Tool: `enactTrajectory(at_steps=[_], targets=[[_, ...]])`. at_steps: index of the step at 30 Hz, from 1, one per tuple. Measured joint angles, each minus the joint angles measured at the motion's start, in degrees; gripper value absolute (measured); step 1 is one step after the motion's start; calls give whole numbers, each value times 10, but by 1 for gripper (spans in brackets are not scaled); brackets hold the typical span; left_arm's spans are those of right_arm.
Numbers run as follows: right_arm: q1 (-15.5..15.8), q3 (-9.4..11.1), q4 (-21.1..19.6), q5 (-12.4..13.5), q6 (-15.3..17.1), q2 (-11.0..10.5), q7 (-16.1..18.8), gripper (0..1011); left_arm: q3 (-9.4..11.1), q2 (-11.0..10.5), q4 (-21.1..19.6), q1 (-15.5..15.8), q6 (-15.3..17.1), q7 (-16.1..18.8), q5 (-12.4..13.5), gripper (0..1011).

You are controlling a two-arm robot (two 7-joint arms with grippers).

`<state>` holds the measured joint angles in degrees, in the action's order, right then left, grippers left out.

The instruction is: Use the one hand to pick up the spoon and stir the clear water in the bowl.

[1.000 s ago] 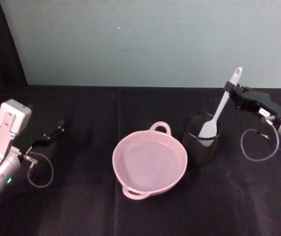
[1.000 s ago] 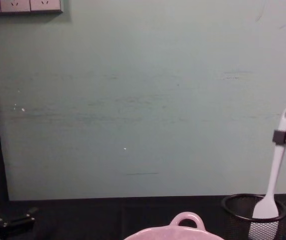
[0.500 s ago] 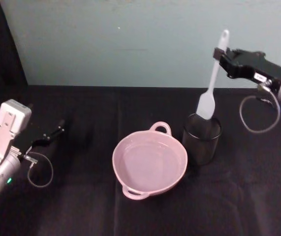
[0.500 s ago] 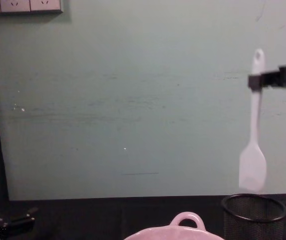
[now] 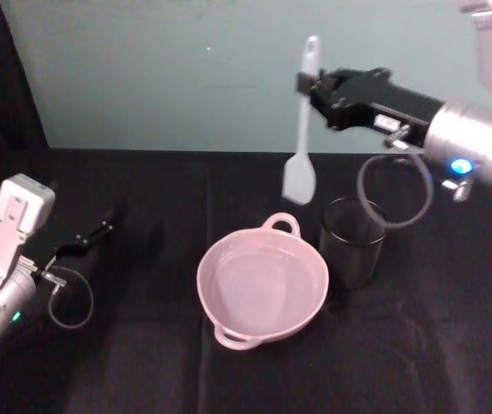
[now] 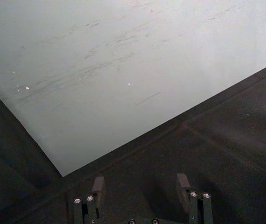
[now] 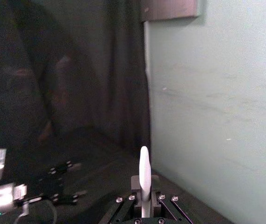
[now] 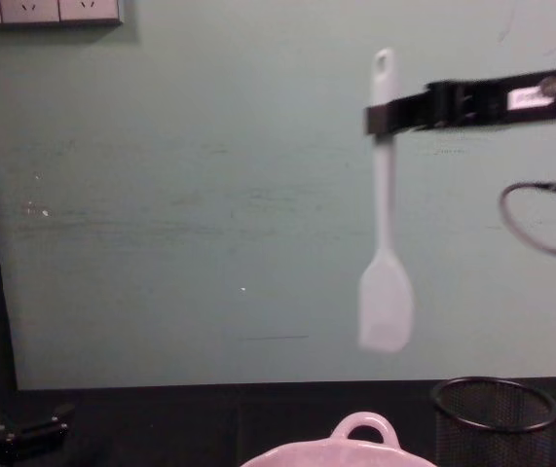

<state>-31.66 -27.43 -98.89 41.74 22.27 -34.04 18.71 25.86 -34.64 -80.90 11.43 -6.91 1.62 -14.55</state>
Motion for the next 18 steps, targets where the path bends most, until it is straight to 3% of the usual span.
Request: enactTrajectory(at_steps=[4,11,18], targets=[[-5,-23,16,-8,-5,16,15,118,0,0,0,0,0,0,0,1005],[2,-59,68,-37,-58,39,53,118,0,0,0,0,0,0,0,1005],[18,-70,98,-57,-111,50,89,118,0,0,0,0,0,0,0,1005]])
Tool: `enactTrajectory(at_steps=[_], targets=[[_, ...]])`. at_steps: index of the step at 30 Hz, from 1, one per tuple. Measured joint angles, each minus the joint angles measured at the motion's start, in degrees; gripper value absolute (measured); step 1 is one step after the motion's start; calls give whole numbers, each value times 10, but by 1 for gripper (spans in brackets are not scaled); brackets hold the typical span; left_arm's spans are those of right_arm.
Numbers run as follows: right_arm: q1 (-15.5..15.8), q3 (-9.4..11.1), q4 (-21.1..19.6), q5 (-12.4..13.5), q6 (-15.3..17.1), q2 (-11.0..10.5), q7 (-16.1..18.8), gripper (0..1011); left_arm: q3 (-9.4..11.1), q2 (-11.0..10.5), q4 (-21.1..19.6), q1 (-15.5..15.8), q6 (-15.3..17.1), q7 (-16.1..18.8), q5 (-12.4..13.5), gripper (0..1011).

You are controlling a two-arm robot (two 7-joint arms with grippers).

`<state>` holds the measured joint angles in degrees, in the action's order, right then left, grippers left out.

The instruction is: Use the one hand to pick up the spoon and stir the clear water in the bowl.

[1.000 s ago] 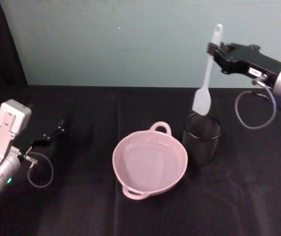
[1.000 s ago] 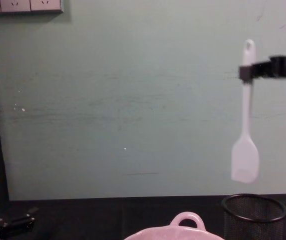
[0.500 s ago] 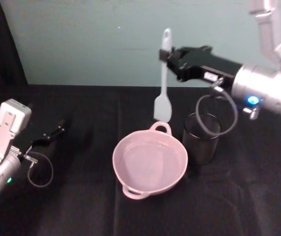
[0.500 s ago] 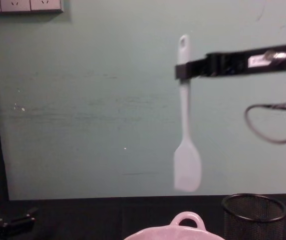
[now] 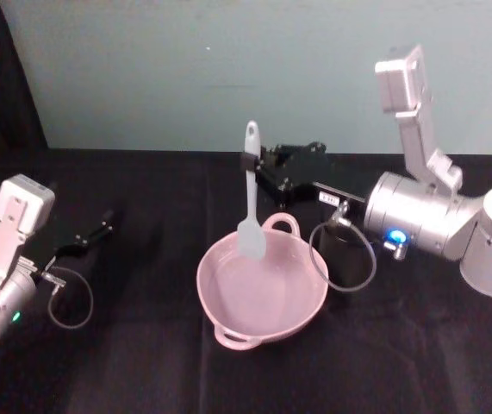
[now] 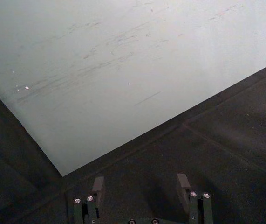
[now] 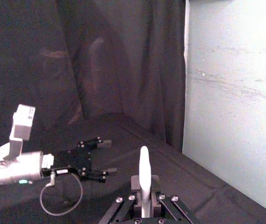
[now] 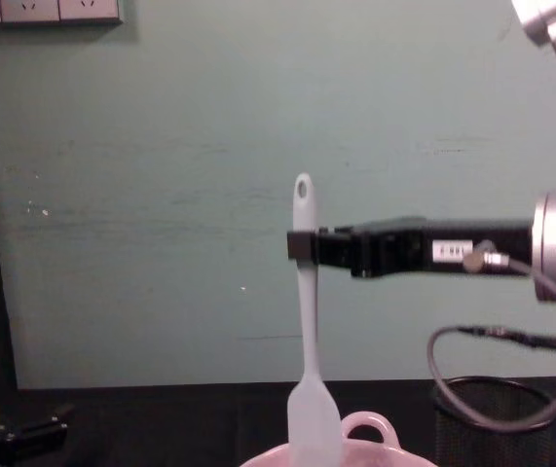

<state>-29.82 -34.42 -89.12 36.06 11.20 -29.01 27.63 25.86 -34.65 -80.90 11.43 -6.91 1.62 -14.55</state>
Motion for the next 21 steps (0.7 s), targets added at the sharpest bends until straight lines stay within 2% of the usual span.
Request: enactTrajectory(at_steps=[3,9,15,21], targets=[[12,-1,19,-13,-32,8,7,118,0,0,0,0,0,0,0,1005],[21,1,46,-25,-60,19,21,118,0,0,0,0,0,0,0,1005],[27,6,63,-32,-76,26,36,118,0,0,0,0,0,0,0,1005],[28,8,65,-32,-79,27,39,118,0,0,0,0,0,0,0,1005]])
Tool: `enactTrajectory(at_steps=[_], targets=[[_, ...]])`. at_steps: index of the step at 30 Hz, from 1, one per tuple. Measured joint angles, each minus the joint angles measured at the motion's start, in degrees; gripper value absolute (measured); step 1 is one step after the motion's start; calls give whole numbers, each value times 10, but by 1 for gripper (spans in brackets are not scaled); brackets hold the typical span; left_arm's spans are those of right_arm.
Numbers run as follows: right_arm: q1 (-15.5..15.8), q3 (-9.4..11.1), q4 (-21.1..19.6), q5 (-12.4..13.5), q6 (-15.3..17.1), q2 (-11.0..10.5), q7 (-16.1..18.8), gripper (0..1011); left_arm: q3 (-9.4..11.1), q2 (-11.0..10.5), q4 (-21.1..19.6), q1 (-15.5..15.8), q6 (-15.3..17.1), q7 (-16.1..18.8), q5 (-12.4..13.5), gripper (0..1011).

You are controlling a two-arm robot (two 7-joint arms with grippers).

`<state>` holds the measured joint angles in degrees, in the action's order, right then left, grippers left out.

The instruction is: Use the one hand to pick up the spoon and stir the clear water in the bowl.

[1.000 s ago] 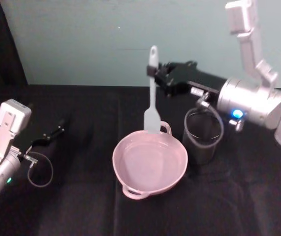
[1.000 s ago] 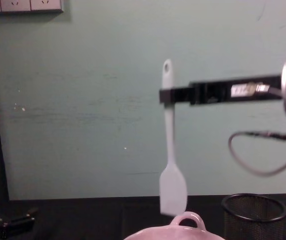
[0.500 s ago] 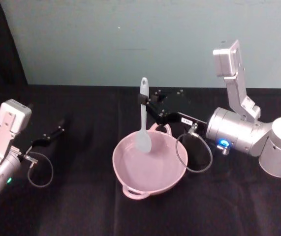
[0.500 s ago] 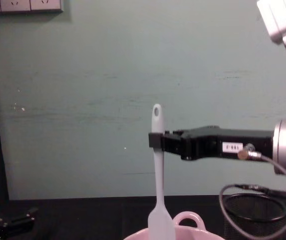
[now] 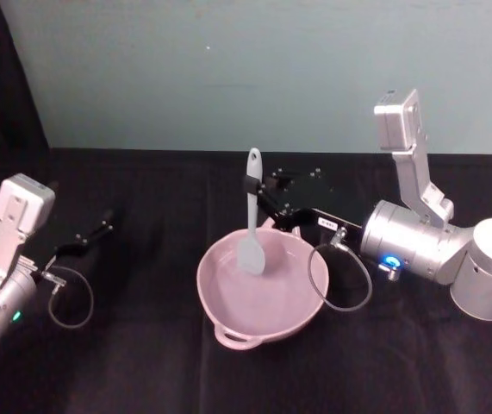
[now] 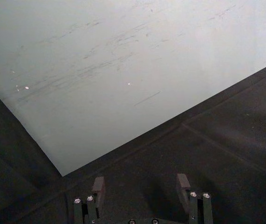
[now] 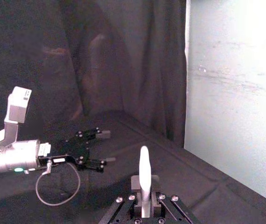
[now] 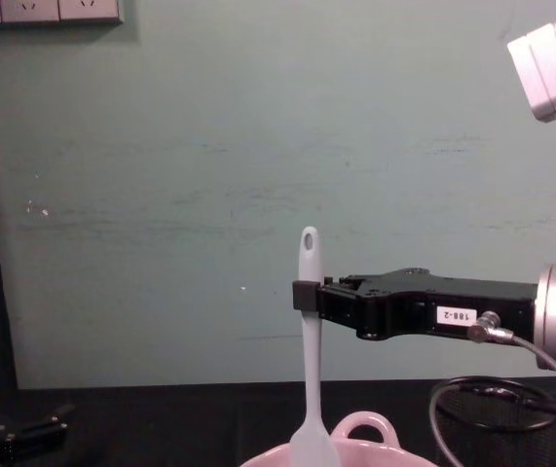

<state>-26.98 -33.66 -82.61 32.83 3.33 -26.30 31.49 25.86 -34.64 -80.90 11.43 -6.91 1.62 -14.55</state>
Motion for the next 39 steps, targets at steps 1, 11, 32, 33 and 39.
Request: enactTrajectory(at_steps=[1,11,32,33,39], targets=[[0,0,0,0,0,0,0,118,0,0,0,0,0,0,0,1005],[-1,-1,-2,0,1,-1,-2,118,0,0,0,0,0,0,0,1005],[10,-10,-44,-63,-9,-23,15,118,0,0,0,0,0,0,0,1005],[14,-10,-48,-69,-9,-25,14,118,0,0,0,0,0,0,0,1005],[22,-12,-39,-81,-20,-16,18,118,0,0,0,0,0,0,0,1005]])
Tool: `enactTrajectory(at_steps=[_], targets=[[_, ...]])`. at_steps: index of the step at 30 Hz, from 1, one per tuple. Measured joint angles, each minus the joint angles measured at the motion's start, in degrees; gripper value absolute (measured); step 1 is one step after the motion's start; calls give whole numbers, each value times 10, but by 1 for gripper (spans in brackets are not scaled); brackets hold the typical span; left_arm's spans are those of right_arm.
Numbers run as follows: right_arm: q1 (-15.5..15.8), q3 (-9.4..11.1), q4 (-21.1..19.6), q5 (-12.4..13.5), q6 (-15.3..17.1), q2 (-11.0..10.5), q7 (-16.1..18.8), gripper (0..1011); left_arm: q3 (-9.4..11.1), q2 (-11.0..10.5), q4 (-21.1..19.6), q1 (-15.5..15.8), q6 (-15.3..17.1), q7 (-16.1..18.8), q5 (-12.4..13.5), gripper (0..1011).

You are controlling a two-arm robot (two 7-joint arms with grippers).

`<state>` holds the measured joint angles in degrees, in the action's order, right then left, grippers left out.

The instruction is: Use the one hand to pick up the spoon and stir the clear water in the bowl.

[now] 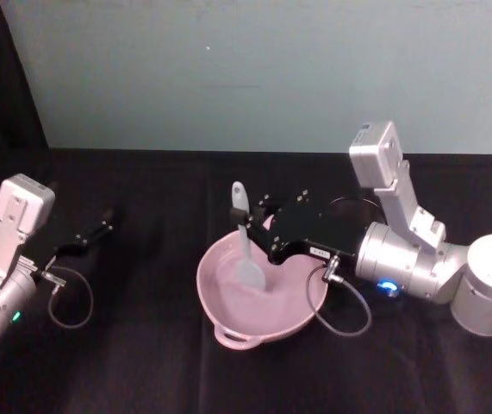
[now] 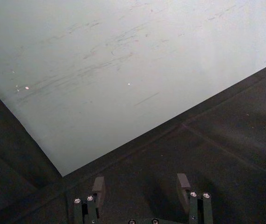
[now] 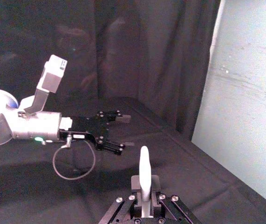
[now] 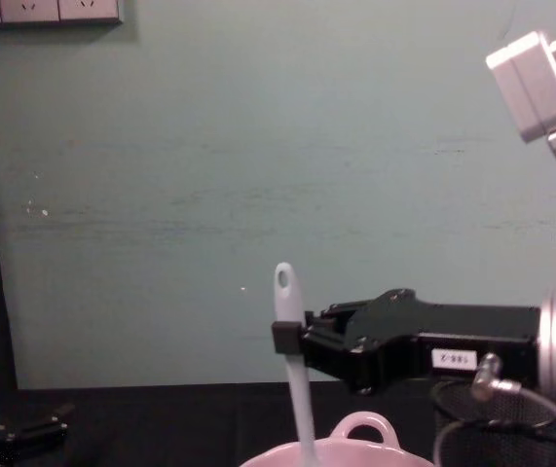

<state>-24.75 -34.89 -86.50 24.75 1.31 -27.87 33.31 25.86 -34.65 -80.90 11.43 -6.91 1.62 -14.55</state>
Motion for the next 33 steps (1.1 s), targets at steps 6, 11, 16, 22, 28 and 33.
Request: enactTrajectory(at_steps=[6,11,16,22,28,33], targets=[[-1,2,35,-2,-38,30,14,118,0,0,0,0,0,0,0,1005],[-10,6,68,-7,-65,55,15,118,0,0,0,0,0,0,0,1005],[-21,13,99,-23,-79,72,5,118,0,0,0,0,0,0,0,1005],[-26,29,115,-45,-80,74,-21,118,0,0,0,0,0,0,0,1005],[0,56,83,-50,-72,53,-38,118,0,0,0,0,0,0,0,1005],[30,68,44,-52,-67,38,-42,118,0,0,0,0,0,0,0,1005]])
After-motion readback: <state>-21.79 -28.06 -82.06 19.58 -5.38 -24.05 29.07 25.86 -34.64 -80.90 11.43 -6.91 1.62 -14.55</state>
